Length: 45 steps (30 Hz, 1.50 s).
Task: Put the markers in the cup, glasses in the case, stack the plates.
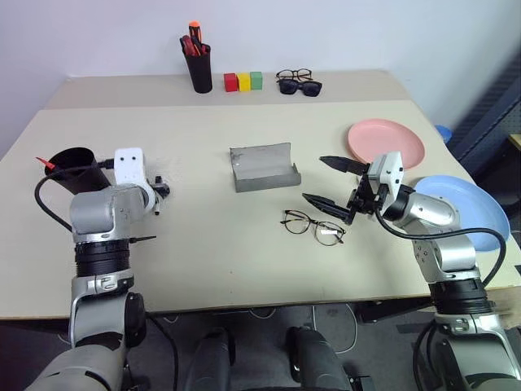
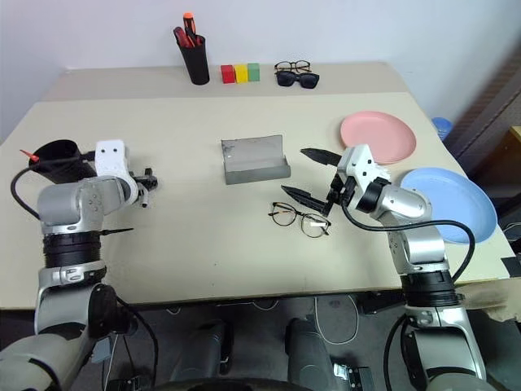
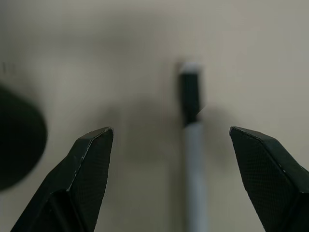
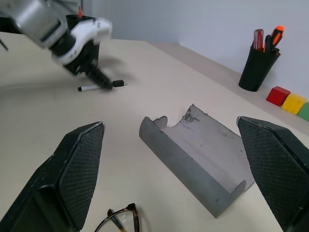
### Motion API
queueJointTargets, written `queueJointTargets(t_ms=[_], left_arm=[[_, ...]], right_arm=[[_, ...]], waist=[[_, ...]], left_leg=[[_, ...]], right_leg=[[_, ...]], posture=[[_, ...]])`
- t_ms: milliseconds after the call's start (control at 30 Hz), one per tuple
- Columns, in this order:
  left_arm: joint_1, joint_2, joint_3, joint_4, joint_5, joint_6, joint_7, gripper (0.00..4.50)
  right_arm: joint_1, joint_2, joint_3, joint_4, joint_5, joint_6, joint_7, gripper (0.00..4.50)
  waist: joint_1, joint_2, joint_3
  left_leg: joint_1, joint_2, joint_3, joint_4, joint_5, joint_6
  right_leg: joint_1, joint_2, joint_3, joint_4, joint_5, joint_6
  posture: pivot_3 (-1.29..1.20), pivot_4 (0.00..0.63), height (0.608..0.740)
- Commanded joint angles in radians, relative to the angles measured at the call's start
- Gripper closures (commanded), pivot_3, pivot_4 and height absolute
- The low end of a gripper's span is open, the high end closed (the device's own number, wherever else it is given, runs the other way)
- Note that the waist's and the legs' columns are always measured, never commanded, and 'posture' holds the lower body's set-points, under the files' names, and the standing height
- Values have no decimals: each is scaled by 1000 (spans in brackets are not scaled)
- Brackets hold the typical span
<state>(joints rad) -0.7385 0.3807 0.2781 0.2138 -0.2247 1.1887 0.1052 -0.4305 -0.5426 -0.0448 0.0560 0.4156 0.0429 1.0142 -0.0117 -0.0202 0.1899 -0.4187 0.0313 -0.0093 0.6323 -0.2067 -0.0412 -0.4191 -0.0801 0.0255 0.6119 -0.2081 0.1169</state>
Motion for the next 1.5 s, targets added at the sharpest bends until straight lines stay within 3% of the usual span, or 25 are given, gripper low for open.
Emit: queueJointTargets(t_ms=[33,233,400,533,633,700,833,1033,1267,1500], left_arm=[[-17,-25,-14,125,59,-81,42,1449],[-40,-45,-16,132,58,-99,34,4473],[-20,-33,-45,66,48,-103,-23,4473],[45,-24,-106,-177,-10,-131,-160,4473],[133,-1,-196,-455,2,-285,-247,4473],[181,-13,-209,-539,63,-542,-237,4473],[172,-48,-109,-410,226,-1077,-8,4473],[129,6,20,-138,308,-1362,161,4473],[156,-9,52,-54,385,-1416,301,4473],[235,-3,49,-48,421,-1429,334,4473]], right_arm=[[2,2,-29,-23,6,-19,-15,0],[10,-8,-38,-54,8,0,-34,0],[15,-8,-31,-99,8,31,-62,0],[10,-5,-31,-120,10,55,-80,0],[-16,7,-34,-126,26,83,-100,0],[-35,24,-31,-131,37,99,-113,0],[-69,75,-6,-146,58,110,-116,0],[-73,121,31,-177,139,106,5,0],[-95,151,58,-108,127,66,78,0],[-90,157,55,-43,109,8,116,0]], waist=[[0,0,0],[-9,1,0],[-6,1,0],[-6,0,0],[-2,-1,1],[-1,-1,1],[-4,-1,1],[0,-1,1],[2,-2,1],[-2,-2,1]], left_leg=[[2,0,0,0,0,0],[12,0,0,-2,0,-1],[11,0,0,-3,0,-1],[9,0,0,-3,0,-1],[7,0,0,-3,0,-1],[6,0,0,-3,0,-1],[6,1,1,-3,0,-1],[7,0,1,-3,0,-1],[5,0,1,-3,0,-1],[5,1,2,-4,0,-1]], right_leg=[[1,0,0,0,-1,-1],[10,0,0,-1,-4,0],[10,0,0,-1,-4,0],[8,-1,0,-2,-3,-3],[7,-1,0,-2,-3,-3],[6,-1,0,-3,-3,-3],[6,-1,0,-4,-3,-8],[6,-1,0,-5,-3,-7],[10,-1,0,-13,-1,-5],[9,-1,0,-12,0,-4]], posture=[[0,150,740],[0,150,740],[0,150,740],[0,150,740],[0,150,740],[0,150,740],[0,150,740],[0,150,740],[0,150,740],[0,150,740]])
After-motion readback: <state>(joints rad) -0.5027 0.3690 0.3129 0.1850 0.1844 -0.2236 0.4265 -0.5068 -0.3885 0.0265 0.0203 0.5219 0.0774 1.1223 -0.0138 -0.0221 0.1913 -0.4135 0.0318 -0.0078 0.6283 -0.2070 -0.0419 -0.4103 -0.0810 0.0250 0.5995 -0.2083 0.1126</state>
